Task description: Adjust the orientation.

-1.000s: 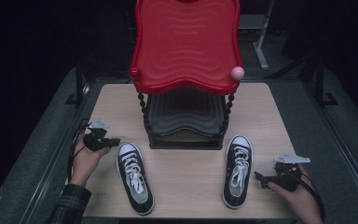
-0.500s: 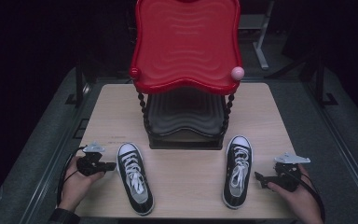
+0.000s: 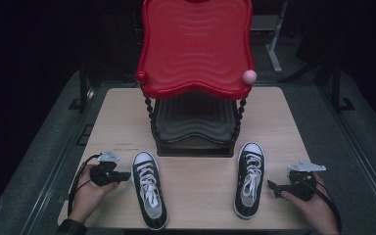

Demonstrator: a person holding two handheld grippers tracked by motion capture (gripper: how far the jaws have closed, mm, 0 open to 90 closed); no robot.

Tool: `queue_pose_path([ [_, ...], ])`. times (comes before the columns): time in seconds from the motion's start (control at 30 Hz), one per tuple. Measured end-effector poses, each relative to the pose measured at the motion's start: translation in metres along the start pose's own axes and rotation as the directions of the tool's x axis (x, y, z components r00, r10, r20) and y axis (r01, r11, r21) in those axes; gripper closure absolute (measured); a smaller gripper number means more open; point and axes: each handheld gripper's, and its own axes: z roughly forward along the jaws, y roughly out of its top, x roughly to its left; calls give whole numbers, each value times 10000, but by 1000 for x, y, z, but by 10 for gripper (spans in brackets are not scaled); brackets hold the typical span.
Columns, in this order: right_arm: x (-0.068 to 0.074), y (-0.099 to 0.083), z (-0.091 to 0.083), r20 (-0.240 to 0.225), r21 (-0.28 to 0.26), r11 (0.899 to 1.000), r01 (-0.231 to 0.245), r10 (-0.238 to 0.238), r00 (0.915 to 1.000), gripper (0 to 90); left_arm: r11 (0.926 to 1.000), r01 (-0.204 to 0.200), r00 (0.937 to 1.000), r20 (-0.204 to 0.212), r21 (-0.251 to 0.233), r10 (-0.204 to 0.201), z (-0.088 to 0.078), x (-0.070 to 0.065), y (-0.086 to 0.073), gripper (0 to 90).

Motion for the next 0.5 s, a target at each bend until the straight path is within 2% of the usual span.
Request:
queue_pose_path([
  [0.1,0,0,0,4,1,10000,-2,2,10000,3,9998,-171,9995,261,-34,172,7,-6,7,900],
  [0.17,0,0,0,3,-2,10000,-4,4,10000,3,9994,-347,9992,204,2,346,10,-9,12,900],
  [0.5,0,0,0,25,2,10000,-28,28,10000,3,9975,-699,9968,374,-28,700,25,-17,28,900],
])
